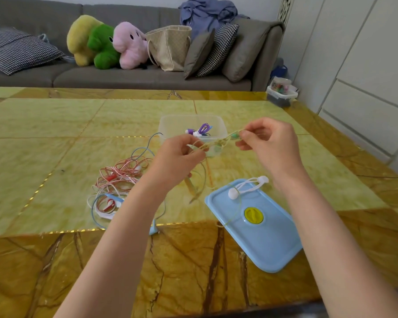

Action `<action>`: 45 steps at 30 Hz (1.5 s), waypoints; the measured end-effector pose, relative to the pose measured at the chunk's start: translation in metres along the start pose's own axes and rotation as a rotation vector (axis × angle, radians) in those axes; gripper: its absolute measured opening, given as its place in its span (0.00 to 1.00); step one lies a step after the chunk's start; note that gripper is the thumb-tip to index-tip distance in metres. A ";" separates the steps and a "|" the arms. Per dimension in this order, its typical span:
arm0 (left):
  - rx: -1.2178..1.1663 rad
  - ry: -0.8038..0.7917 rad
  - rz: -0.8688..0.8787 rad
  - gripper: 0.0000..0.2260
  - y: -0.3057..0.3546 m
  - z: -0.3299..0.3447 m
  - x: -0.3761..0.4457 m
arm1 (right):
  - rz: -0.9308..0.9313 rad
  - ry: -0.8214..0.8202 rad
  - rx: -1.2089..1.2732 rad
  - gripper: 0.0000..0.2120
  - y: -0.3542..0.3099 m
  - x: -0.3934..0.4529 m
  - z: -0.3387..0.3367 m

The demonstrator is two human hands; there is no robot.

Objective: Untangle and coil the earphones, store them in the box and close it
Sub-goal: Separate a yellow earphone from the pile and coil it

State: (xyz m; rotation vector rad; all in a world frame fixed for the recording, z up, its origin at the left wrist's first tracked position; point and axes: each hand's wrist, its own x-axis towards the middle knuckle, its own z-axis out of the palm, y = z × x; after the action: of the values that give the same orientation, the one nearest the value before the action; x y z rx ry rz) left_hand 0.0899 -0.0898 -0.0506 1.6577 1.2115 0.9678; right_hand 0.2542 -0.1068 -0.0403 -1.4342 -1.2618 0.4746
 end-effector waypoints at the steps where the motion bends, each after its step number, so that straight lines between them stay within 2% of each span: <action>1: -0.007 0.006 -0.011 0.06 -0.001 -0.002 0.000 | 0.034 -0.038 0.061 0.11 -0.001 -0.002 0.000; 3: -0.072 -0.043 -0.049 0.06 0.001 -0.007 -0.003 | 0.092 -0.102 0.145 0.09 -0.004 -0.006 0.000; 6: -0.248 -0.175 -0.106 0.12 0.004 -0.004 -0.008 | 0.154 -0.212 0.263 0.08 -0.008 -0.010 0.000; 8: -0.319 -0.124 -0.088 0.10 0.004 0.003 -0.008 | 0.183 -0.297 0.319 0.09 -0.010 -0.012 0.003; 11: -0.444 0.027 -0.091 0.01 0.003 0.009 -0.005 | 0.185 -0.366 0.338 0.11 -0.011 -0.013 0.006; 14: -0.519 0.105 -0.078 0.04 0.001 0.008 -0.002 | 0.198 -0.351 0.335 0.11 -0.012 -0.012 0.005; 19: -0.475 0.208 -0.052 0.06 0.001 0.007 -0.001 | 0.183 -0.332 0.210 0.09 -0.012 -0.008 0.004; 24: -0.594 0.058 -0.097 0.05 0.004 0.007 -0.003 | 0.030 -0.193 -0.119 0.06 -0.006 -0.007 0.011; 29: -0.822 -0.077 -0.191 0.02 0.012 0.007 -0.004 | -0.103 -0.153 -0.201 0.08 -0.003 -0.007 0.014; 32: -0.697 -0.114 -0.216 0.04 0.013 0.007 -0.006 | -0.066 -0.183 -0.155 0.08 -0.002 -0.007 0.015; 35: -0.437 -0.020 -0.176 0.06 0.006 0.010 -0.004 | -0.022 -0.271 0.016 0.08 -0.004 -0.009 0.011; 37: -0.444 0.017 -0.167 0.07 0.003 0.008 -0.004 | -0.029 -0.341 0.047 0.08 -0.005 -0.011 0.009; 42: -0.380 -0.067 -0.163 0.09 0.004 0.005 -0.008 | -0.045 -0.330 -0.048 0.05 -0.004 -0.010 0.010; 45: -0.341 -0.170 -0.166 0.09 0.005 0.002 -0.010 | 0.006 -0.300 0.086 0.07 -0.007 -0.009 0.004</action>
State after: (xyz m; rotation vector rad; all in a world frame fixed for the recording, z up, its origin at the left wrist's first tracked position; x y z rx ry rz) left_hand 0.0912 -0.1009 -0.0478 1.3207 0.9908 0.8578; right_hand 0.2448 -0.1143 -0.0385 -1.3280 -1.4547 0.7607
